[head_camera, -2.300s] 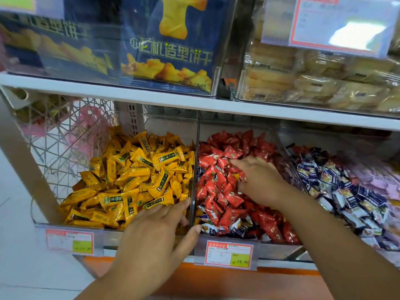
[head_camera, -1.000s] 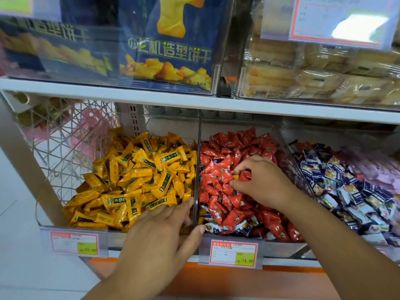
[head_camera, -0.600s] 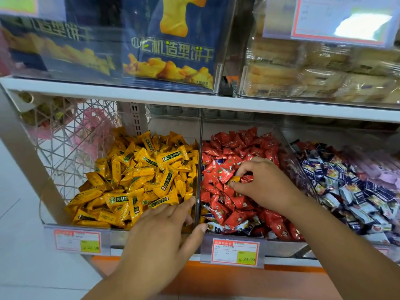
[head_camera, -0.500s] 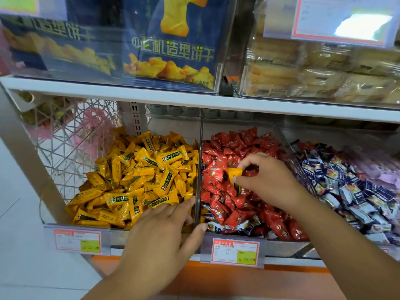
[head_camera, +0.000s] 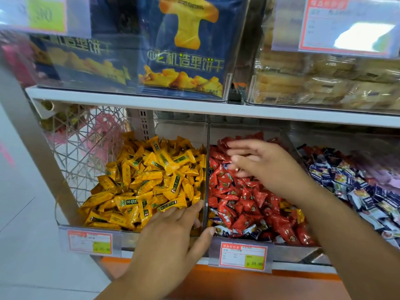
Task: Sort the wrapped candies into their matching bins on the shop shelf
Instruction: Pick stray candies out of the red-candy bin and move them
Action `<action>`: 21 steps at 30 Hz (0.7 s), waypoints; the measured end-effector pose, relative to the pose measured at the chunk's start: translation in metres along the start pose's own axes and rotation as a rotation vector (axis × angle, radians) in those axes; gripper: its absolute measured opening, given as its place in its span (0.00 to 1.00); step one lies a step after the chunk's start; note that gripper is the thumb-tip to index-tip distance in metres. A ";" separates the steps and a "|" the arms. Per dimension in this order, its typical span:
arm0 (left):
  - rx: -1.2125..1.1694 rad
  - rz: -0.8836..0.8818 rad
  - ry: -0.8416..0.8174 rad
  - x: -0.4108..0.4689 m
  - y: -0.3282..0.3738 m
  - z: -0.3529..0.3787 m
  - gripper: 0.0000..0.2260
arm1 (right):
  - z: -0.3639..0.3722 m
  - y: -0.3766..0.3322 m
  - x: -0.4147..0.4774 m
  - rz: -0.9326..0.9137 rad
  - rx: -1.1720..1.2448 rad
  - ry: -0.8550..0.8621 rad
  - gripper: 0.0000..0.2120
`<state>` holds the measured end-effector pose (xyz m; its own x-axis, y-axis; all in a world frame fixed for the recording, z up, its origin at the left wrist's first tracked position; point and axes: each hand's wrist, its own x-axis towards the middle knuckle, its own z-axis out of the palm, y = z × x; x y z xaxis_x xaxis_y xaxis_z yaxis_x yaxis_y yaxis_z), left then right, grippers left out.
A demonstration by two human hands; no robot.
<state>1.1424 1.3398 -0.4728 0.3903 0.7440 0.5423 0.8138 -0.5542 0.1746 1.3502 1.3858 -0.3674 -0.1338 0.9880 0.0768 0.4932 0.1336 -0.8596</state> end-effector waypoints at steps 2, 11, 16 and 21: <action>-0.001 0.001 0.007 -0.001 -0.002 0.001 0.25 | -0.028 0.005 -0.008 0.078 -0.481 -0.060 0.09; -0.018 -0.006 -0.016 0.002 0.000 0.001 0.23 | -0.043 0.027 -0.026 0.242 -1.054 -0.435 0.33; -0.014 -0.006 -0.029 0.001 0.001 -0.001 0.23 | -0.037 0.043 -0.021 0.044 -1.049 -0.200 0.24; 0.003 -0.007 -0.031 0.002 0.001 -0.002 0.23 | -0.052 0.041 -0.024 0.044 -0.546 -0.047 0.15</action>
<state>1.1434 1.3398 -0.4703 0.3978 0.7593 0.5150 0.8177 -0.5480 0.1762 1.4179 1.3716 -0.3779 -0.1354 0.9907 0.0130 0.8720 0.1254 -0.4733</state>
